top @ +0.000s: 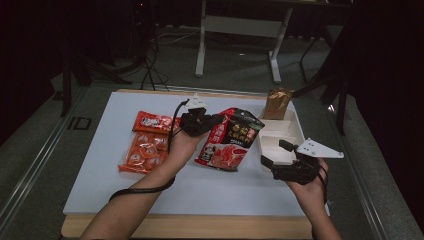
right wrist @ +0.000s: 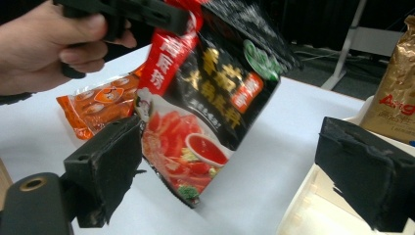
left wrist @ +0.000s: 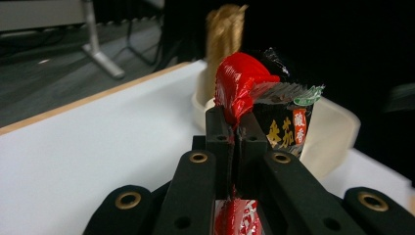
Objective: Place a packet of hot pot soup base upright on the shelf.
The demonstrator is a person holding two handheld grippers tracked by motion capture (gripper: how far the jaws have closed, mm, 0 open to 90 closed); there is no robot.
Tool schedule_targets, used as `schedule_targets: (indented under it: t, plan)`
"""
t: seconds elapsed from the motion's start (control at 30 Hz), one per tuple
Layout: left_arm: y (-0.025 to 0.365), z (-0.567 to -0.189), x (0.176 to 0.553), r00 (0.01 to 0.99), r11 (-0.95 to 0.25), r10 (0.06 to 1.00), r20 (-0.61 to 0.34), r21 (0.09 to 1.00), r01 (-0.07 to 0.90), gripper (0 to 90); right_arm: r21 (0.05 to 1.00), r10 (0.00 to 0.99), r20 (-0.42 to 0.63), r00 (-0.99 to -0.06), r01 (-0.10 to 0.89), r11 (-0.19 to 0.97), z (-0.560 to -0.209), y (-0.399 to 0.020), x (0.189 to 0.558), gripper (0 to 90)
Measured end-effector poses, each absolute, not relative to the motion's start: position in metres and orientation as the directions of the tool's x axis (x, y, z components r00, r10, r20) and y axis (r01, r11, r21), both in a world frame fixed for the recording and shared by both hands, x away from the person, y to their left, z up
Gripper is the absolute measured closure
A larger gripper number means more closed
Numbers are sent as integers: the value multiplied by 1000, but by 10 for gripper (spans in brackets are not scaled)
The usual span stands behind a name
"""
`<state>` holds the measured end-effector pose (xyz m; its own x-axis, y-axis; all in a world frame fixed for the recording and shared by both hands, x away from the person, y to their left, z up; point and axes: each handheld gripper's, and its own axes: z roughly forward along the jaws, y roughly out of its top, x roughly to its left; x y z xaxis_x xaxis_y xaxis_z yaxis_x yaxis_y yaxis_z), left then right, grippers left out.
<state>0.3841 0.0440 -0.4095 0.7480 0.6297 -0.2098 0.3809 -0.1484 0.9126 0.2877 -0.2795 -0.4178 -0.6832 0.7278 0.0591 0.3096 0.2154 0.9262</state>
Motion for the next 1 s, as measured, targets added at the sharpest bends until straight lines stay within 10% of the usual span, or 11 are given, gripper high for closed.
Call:
schedule_targets:
  t: [0.73,1.0]
  plan:
    - [64,-405,368,828,9,462,-318,935,354,873,922,691,180,-700,365,129,-400,-259,309,288]
    - [59,-402,360,845,35,423,-327,938,345,872,930,670,163,-724,340,142,-393,-257,310,540]
